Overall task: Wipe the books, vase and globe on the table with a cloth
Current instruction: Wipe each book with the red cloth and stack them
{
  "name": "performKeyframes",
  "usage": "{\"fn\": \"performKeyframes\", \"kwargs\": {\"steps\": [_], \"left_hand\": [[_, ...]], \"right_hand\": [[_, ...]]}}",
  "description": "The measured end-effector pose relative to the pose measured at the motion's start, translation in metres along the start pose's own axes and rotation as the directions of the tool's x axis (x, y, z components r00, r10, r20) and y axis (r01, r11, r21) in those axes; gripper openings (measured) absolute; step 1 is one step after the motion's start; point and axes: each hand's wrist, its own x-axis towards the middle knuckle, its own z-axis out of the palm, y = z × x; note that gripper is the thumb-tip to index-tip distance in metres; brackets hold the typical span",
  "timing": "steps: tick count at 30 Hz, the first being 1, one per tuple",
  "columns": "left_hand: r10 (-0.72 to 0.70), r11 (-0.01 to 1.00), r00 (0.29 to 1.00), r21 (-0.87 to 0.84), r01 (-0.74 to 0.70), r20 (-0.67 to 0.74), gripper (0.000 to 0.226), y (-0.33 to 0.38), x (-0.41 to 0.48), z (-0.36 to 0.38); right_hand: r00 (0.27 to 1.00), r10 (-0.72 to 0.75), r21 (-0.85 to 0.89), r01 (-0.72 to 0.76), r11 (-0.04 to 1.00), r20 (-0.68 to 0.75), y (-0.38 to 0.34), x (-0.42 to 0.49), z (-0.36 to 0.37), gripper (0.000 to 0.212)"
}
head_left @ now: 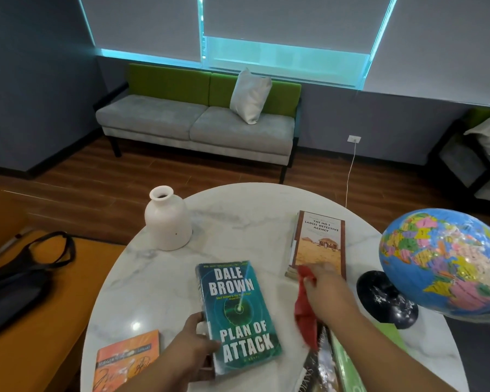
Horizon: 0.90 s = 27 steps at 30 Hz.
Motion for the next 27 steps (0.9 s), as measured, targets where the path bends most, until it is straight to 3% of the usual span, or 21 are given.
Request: {"fn": "performKeyframes", "kwargs": {"steps": [3,6,9,11,15,17,20,24,27], "left_hand": [[0.077,0.997,0.997,0.006,-0.077,0.016,0.048,0.015,-0.002,-0.001],[0.129,0.991,0.992,-0.035,-0.128,0.019,0.048,0.037,-0.005,0.002],[0.211,0.977,0.977,0.029,-0.21,-0.019,0.051,0.066,-0.002,0.004],[0.282,0.957,0.959,0.077,-0.28,-0.015,0.053,0.085,0.003,0.005],[0.324,0.942,0.94,0.056,-0.331,0.111,0.056,0.118,0.018,0.015],[0.28,0.958,0.946,0.023,-0.287,0.165,0.055,0.13,0.028,0.029],[0.223,0.975,0.947,-0.042,-0.219,0.23,0.043,0.143,0.044,0.059],[0.169,0.986,0.951,-0.052,-0.161,0.26,0.035,0.156,0.075,0.1],[0.138,0.99,0.964,0.002,-0.142,0.226,0.03,0.165,0.097,0.125]], "right_hand": [[0.993,0.05,-0.082,-0.059,0.995,-0.108,0.012,0.028,-0.001,0.036],[0.995,0.076,-0.068,-0.073,0.995,0.057,0.012,0.03,0.015,0.033],[0.976,-0.104,0.043,0.097,0.994,0.194,0.009,0.017,0.026,0.034],[0.962,-0.132,0.074,0.117,0.99,0.24,0.01,0.008,0.027,0.033],[0.967,0.01,0.217,-0.067,0.974,0.253,0.025,0.003,0.016,0.033],[0.95,0.076,0.422,-0.205,0.883,0.302,0.032,0.001,0.0,0.028],[0.91,0.087,0.674,-0.362,0.644,0.406,0.039,-0.003,-0.022,0.028],[0.911,0.122,0.828,-0.409,0.385,0.394,0.055,-0.001,-0.037,0.029],[0.915,0.177,0.861,-0.401,0.314,0.362,0.063,0.004,-0.045,0.025]]}}
